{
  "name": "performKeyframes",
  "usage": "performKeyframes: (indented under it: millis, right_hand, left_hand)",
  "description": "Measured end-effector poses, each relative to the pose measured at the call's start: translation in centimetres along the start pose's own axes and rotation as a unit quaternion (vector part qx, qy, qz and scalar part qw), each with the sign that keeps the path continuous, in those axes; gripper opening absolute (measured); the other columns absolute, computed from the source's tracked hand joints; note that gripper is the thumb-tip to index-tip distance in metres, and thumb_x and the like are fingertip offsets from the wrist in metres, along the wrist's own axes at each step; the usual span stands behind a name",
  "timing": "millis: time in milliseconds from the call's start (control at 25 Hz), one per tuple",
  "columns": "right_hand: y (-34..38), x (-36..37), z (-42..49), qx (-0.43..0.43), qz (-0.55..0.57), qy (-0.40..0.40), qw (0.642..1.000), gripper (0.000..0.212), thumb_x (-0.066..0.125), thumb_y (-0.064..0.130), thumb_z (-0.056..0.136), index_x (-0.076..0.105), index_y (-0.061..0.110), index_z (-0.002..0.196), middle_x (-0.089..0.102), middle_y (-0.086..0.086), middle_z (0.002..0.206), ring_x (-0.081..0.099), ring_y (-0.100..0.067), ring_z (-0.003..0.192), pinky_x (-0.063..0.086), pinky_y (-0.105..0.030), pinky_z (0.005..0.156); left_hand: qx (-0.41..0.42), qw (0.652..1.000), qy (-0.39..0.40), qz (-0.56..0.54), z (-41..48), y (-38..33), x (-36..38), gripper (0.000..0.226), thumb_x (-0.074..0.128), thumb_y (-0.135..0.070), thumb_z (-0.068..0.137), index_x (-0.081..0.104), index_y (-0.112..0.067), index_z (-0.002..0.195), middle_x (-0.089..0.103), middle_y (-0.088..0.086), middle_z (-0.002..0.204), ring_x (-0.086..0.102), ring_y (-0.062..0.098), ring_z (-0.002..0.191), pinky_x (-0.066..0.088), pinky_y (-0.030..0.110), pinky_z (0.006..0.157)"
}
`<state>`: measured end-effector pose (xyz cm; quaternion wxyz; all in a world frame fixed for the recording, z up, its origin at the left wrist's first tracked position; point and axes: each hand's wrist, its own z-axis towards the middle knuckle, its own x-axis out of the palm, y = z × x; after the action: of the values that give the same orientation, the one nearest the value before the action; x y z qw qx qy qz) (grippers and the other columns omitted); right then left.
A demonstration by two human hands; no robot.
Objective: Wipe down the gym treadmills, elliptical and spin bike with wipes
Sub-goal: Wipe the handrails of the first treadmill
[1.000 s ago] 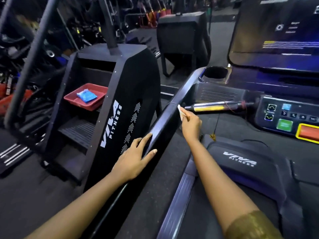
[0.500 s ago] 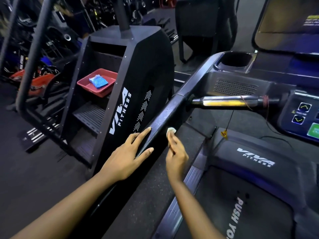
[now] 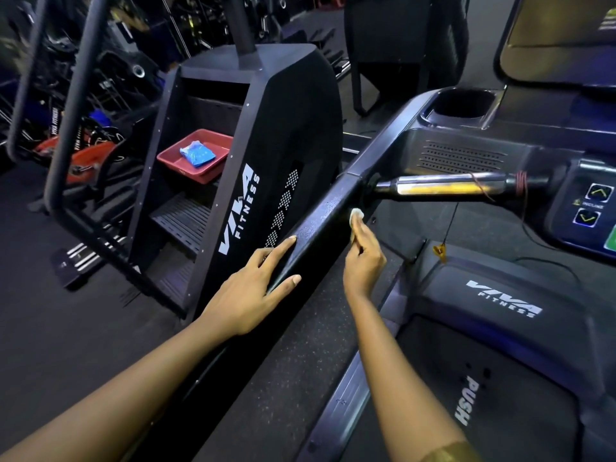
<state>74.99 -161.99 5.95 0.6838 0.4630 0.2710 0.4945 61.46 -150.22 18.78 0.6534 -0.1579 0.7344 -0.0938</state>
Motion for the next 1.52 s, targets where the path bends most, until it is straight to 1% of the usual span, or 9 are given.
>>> performKeyframes:
  millis: [120,240,360,560,720,920,1160,1320,1520]
  right_hand:
    - [-0.6,-0.5,-3.1,0.087,0.014,0.023,0.996,0.038,0.055,-0.014,0.082,0.062,0.003,0.116,0.063,-0.006,0.116,0.062,-0.02,0.108,0.049,-0.04,0.096]
    - [1.6,-1.8,-7.2,0.129,0.031,0.069,0.989,0.046,0.055,-0.018,0.08,0.06,0.012,0.116,0.063,0.001,0.115,0.06,-0.009,0.108,0.044,-0.017,0.096]
    - [4.0,-3.7,-7.3,0.125,0.078,0.113,0.983,0.041,0.051,-0.018,0.082,0.064,0.005,0.113,0.065,-0.001,0.115,0.059,-0.001,0.109,0.047,-0.019,0.094]
    - [5.6,-1.2,2.7,0.093,0.031,0.023,0.995,0.039,0.048,-0.016,0.083,0.066,0.001,0.113,0.066,-0.009,0.114,0.06,-0.005,0.103,0.04,-0.001,0.082]
    - [7.0,-0.4,0.6,-0.02,-0.05,0.059,0.997,0.036,0.045,-0.002,0.082,0.07,0.005,0.106,0.068,-0.01,0.103,0.063,-0.022,0.095,0.045,-0.018,0.089]
    - [8.8,-2.6,-6.3,-0.111,-0.042,0.136,0.984,0.033,0.045,0.009,0.085,0.069,0.009,0.108,0.068,-0.003,0.102,0.062,-0.013,0.095,0.045,-0.014,0.089]
    - [5.4,-1.6,2.0,0.041,0.004,0.056,0.998,0.037,0.05,-0.012,0.083,0.066,0.003,0.113,0.066,-0.008,0.113,0.062,-0.019,0.105,0.048,-0.02,0.093]
    - [4.8,-0.6,-0.8,0.013,-0.011,0.036,0.999,0.034,0.049,-0.001,0.083,0.066,0.002,0.113,0.065,-0.005,0.113,0.06,-0.01,0.106,0.046,-0.017,0.093]
    - [6.2,-2.4,-9.3,0.009,0.003,0.074,0.997,0.035,0.056,-0.008,0.078,0.066,0.001,0.11,0.063,-0.001,0.111,0.057,-0.001,0.105,0.04,-0.008,0.094]
  left_hand:
    - [0.003,1.0,0.0,0.0,0.1,0.1,0.0,0.067,0.023,-0.077,0.079,-0.003,-0.06,0.139,0.031,-0.014,0.142,0.058,0.017,0.103,0.043,0.036,0.092]
    - [0.002,1.0,-0.002,-0.001,0.1,0.0,0.0,0.068,0.022,-0.073,0.078,-0.001,-0.058,0.141,0.031,-0.012,0.142,0.056,0.019,0.108,0.042,0.038,0.095]
    - [0.003,1.0,-0.006,0.0,0.0,-0.1,0.0,0.066,0.026,-0.068,0.083,0.001,-0.055,0.143,0.032,-0.011,0.143,0.056,0.021,0.109,0.042,0.038,0.096]
    - [0.006,1.0,-0.005,0.0,0.1,0.0,0.0,0.067,0.024,-0.069,0.082,0.001,-0.054,0.143,0.031,-0.011,0.144,0.056,0.021,0.11,0.042,0.038,0.096]
    - [0.008,1.0,-0.007,-0.005,0.3,0.0,0.1,0.066,0.025,-0.068,0.083,0.001,-0.054,0.143,0.031,-0.011,0.144,0.055,0.021,0.113,0.042,0.038,0.097]
    - [0.015,1.0,-0.009,-0.012,0.4,0.3,0.3,0.068,0.021,-0.072,0.079,0.002,-0.056,0.142,0.034,-0.01,0.142,0.056,0.021,0.113,0.044,0.038,0.093]
    - [0.017,1.0,-0.006,-0.008,0.4,0.4,0.2,0.069,0.019,-0.076,0.079,0.001,-0.055,0.143,0.031,-0.011,0.143,0.054,0.02,0.113,0.042,0.036,0.095]
    - [0.015,1.0,-0.007,-0.005,0.5,0.4,0.2,0.071,0.019,-0.076,0.078,0.001,-0.055,0.143,0.031,-0.011,0.143,0.053,0.021,0.116,0.041,0.037,0.096]
    - [0.021,1.0,-0.012,-0.012,0.6,0.7,0.5,0.069,0.023,-0.08,0.079,0.001,-0.058,0.141,0.033,-0.011,0.143,0.052,0.022,0.119,0.039,0.037,0.093]
